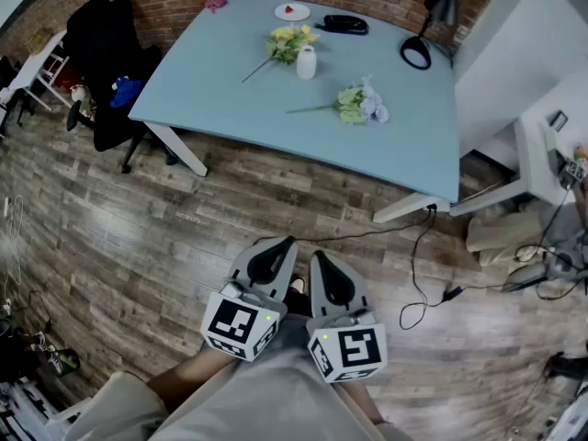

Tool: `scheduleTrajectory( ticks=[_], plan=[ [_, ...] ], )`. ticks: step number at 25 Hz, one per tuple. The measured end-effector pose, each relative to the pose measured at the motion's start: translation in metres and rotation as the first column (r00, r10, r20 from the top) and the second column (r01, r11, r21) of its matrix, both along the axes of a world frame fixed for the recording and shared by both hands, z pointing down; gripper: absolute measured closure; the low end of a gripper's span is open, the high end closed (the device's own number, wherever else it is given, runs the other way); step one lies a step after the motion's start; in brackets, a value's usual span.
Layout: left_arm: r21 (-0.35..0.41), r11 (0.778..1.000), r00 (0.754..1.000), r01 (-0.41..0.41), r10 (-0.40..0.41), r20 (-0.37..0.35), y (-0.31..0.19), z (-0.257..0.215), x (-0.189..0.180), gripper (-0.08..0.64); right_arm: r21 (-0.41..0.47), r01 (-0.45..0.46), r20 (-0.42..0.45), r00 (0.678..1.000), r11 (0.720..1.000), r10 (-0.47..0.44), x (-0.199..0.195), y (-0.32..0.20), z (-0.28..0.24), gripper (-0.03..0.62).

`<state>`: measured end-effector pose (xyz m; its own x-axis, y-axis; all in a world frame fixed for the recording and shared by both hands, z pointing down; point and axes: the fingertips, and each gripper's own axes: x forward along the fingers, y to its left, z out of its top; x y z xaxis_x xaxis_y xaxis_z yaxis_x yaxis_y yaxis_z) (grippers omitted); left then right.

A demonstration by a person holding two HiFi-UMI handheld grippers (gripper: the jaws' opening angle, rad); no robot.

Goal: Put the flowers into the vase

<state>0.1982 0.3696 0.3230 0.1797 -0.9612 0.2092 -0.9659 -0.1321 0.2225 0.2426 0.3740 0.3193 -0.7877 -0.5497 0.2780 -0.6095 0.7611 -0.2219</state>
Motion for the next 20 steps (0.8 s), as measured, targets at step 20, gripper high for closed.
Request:
scheduleTrajectory(
  ticks=[20],
  plan=[
    [-0.048,0.998,0.999,0.040,-0.038,0.031,0.023,0.010,-0.001,0.545,-0.098,-0.075,0.069,0.994,0.992,0.082,0.017,-0.004,0.014,0.571]
  ],
)
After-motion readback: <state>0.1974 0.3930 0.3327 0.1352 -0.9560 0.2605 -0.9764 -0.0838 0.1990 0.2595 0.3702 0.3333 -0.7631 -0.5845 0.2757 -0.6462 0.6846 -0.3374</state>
